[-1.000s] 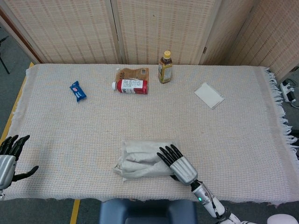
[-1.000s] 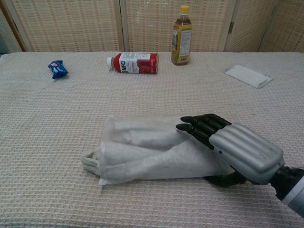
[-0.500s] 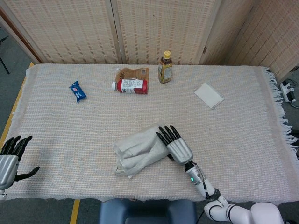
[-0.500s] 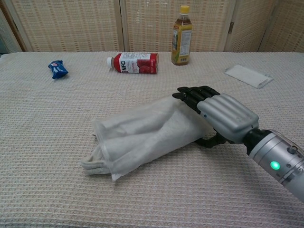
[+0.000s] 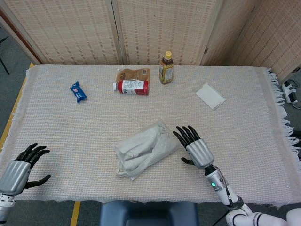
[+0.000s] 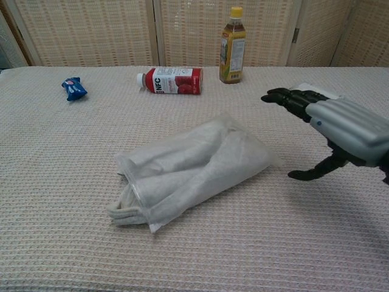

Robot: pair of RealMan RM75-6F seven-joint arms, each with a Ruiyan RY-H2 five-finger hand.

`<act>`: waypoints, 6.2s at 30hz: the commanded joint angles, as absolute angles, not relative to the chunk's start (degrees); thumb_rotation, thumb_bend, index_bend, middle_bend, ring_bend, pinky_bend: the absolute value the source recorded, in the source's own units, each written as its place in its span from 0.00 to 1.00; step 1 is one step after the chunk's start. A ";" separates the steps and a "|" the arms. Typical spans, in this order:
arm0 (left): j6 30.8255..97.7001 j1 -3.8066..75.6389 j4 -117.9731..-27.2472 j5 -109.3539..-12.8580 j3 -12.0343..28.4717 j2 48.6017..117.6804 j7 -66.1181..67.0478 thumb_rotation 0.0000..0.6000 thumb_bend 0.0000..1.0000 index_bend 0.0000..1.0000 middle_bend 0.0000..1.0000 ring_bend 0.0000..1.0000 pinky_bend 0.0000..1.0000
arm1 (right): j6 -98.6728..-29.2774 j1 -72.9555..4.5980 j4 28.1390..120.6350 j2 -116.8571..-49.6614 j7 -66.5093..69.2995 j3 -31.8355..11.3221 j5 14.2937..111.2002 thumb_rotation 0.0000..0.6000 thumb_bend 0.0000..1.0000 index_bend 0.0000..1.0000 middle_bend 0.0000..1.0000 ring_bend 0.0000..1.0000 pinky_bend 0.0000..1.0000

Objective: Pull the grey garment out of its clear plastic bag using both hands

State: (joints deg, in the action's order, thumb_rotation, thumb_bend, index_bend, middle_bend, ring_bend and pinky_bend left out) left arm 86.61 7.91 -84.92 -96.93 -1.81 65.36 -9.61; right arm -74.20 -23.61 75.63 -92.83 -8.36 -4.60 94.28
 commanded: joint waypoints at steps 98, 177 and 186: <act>89.78 17.70 -47.14 -99.76 -4.53 117.01 -16.88 1.00 0.57 0.75 1.00 1.00 1.00 | -75.39 -16.77 76.44 -87.01 -1.90 -4.47 90.95 1.00 0.14 0.41 0.00 0.00 0.00; 89.23 21.15 -44.72 -97.19 -2.03 115.42 -20.31 1.00 0.60 0.75 1.00 1.00 1.00 | -80.67 -30.00 15.42 -127.41 18.83 -5.05 88.78 1.00 0.45 0.65 0.11 0.00 0.00; 90.77 20.90 -43.95 -96.35 -0.83 113.19 -21.01 1.00 0.61 0.76 1.00 1.00 1.00 | -82.73 -29.01 17.91 -124.70 19.36 -5.26 88.30 1.00 0.47 0.65 0.11 0.00 0.00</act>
